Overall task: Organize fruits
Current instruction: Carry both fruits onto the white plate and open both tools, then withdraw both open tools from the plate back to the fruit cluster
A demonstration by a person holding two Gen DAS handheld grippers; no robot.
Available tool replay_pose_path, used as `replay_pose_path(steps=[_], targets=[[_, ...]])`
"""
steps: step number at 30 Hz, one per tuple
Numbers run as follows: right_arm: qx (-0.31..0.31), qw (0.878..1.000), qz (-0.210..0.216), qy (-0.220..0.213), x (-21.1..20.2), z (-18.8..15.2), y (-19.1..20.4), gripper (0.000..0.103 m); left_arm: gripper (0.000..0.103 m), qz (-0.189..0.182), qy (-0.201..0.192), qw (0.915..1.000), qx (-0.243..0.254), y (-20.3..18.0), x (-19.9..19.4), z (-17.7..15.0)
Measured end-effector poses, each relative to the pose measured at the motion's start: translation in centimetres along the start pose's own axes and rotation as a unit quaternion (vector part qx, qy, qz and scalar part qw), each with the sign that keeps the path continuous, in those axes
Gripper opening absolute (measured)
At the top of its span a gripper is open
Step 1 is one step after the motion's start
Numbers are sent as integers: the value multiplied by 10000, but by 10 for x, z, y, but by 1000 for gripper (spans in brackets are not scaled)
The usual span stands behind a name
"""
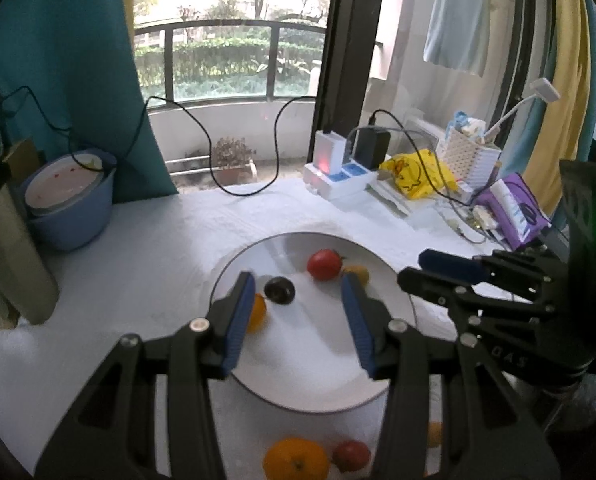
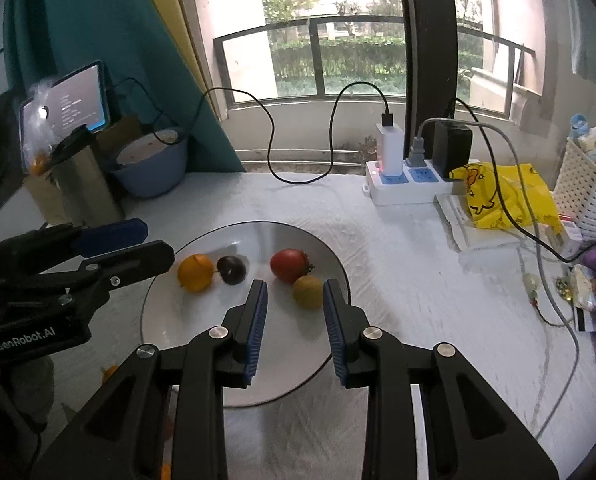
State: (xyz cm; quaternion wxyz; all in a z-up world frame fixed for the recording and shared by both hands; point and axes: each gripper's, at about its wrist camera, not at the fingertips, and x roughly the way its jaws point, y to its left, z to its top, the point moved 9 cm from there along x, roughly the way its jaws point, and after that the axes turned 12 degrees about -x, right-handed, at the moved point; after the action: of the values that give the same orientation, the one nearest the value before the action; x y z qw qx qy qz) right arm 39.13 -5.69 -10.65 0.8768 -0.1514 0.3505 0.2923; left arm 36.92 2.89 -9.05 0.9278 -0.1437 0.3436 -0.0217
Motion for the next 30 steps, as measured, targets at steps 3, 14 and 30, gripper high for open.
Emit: replay_pose_path(steps=[3, 14, 30], targets=[[-21, 10000, -28, -25, -11, -3, 4, 31, 47, -7, -31, 10000, -13, -1, -11, -5], [-116, 9997, -121, -149, -46, -11, 20, 31, 47, -34, -164, 9998, -72, -2, -46, -23], [-85, 9998, -169, -111, -74, -39, 34, 40, 47, -23, -90, 10000, -36, -7, -74, -66]])
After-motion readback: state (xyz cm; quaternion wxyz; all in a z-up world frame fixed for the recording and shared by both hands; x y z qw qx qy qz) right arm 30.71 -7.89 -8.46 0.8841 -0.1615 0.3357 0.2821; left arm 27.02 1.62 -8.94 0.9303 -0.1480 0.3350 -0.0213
